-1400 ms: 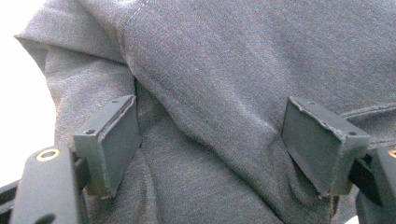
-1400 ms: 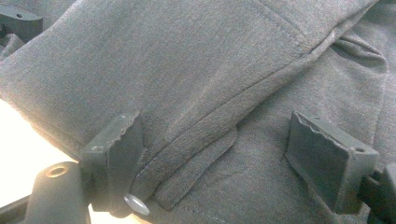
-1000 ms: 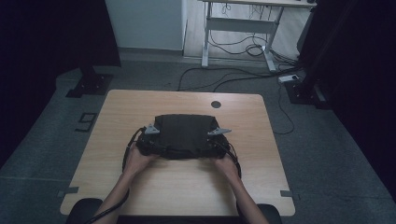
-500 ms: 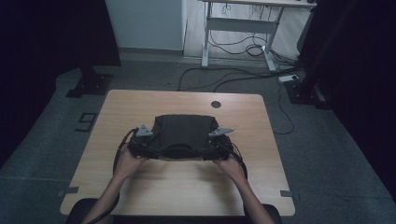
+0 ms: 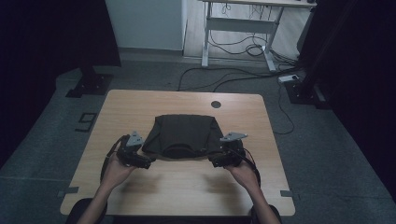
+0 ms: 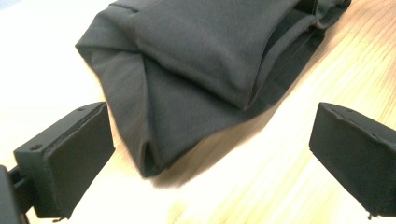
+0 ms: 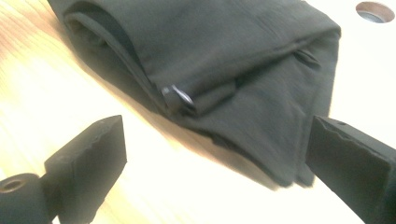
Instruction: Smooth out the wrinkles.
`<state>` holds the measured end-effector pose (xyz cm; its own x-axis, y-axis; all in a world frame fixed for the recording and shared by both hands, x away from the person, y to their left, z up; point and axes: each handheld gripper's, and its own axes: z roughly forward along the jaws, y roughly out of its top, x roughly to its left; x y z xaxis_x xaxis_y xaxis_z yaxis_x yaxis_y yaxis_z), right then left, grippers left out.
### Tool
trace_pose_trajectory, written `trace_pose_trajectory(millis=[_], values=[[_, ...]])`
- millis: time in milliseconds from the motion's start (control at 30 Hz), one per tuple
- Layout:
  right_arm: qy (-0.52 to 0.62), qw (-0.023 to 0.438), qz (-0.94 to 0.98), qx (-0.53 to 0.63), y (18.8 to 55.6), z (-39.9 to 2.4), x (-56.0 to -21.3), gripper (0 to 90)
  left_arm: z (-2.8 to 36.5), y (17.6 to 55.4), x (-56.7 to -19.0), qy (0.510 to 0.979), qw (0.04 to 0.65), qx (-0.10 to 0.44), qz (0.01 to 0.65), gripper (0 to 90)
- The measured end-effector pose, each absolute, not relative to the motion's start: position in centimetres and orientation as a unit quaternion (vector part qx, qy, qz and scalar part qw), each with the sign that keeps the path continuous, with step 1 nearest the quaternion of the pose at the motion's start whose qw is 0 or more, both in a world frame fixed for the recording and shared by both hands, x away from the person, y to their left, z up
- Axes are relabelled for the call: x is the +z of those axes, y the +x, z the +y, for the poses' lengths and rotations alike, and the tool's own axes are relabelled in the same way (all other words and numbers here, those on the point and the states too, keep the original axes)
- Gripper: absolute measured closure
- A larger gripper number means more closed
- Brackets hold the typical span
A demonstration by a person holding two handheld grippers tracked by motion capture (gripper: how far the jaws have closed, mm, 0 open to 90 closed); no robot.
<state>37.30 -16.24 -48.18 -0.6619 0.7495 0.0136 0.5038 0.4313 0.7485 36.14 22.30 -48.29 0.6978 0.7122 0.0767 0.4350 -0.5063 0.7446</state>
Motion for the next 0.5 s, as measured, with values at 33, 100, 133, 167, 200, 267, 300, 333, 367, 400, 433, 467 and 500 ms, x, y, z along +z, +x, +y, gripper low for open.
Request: trace_pose_trajectory(millis=[33, 100, 133, 167, 200, 267, 300, 333, 367, 400, 433, 467, 500], values=[[0.380, 0.166, 0.830, 0.374, 37.1, -16.6, -48.2, 3.3, 22.6, 36.0, -48.5, 0.846, 0.363, 0.192, 0.341, 0.0], [0.383, 0.170, 0.829, 0.371, 36.7, -17.4, -48.4, 1.7, 23.2, 35.6, -49.0, 0.845, 0.360, 0.191, 0.347, 0.0], [0.387, 0.172, 0.827, 0.369, 36.4, -17.9, -48.5, 1.4, 23.4, 35.6, -49.2, 0.845, 0.358, 0.190, 0.350, 0.0], [0.391, 0.173, 0.826, 0.368, 36.2, -18.2, -48.6, 1.2, 23.7, 35.5, -49.5, 0.844, 0.356, 0.188, 0.354, 0.0], [0.395, 0.174, 0.823, 0.369, 36.1, -18.6, -48.8, 0.8, 24.1, 35.4, -49.9, 0.843, 0.354, 0.188, 0.358, 0.0], [0.404, 0.175, 0.818, 0.370, 35.8, -19.3, -49.2, 0.1, 24.5, 35.3, -50.4, 0.842, 0.352, 0.186, 0.364, 0.0], [0.408, 0.176, 0.816, 0.369, 35.6, -19.7, -49.5, 0.0, 24.7, 35.2, -50.7, 0.842, 0.350, 0.183, 0.368, 0.0], [0.412, 0.175, 0.815, 0.367, 35.5, -20.0, -49.8, 0.0, 25.0, 35.1, -51.1, 0.842, 0.347, 0.182, 0.372, 0.0], [0.414, 0.177, 0.815, 0.364, 35.4, -20.4, -50.1, 0.0, 25.3, 35.1, -51.5, 0.842, 0.343, 0.180, 0.375, 0.0], [0.420, 0.177, 0.814, 0.361, 35.3, -20.7, -50.6, 0.0, 25.4, 35.0, -51.8, 0.843, 0.340, 0.178, 0.377, 0.0], [0.422, 0.176, 0.814, 0.359, 35.3, -20.9, -50.9, 0.0, 25.6, 35.0, -52.1, 0.844, 0.336, 0.177, 0.379, 0.0], [0.426, 0.175, 0.813, 0.357, 35.2, -21.2, -51.3, 0.0, 25.8, 35.0, -52.4, 0.845, 0.332, 0.176, 0.381, 0.0], [0.430, 0.175, 0.812, 0.354, 35.2, -21.4, -51.7, 0.0, 25.9, 34.9, -52.8, 0.845, 0.329, 0.173, 0.384, 0.0]])
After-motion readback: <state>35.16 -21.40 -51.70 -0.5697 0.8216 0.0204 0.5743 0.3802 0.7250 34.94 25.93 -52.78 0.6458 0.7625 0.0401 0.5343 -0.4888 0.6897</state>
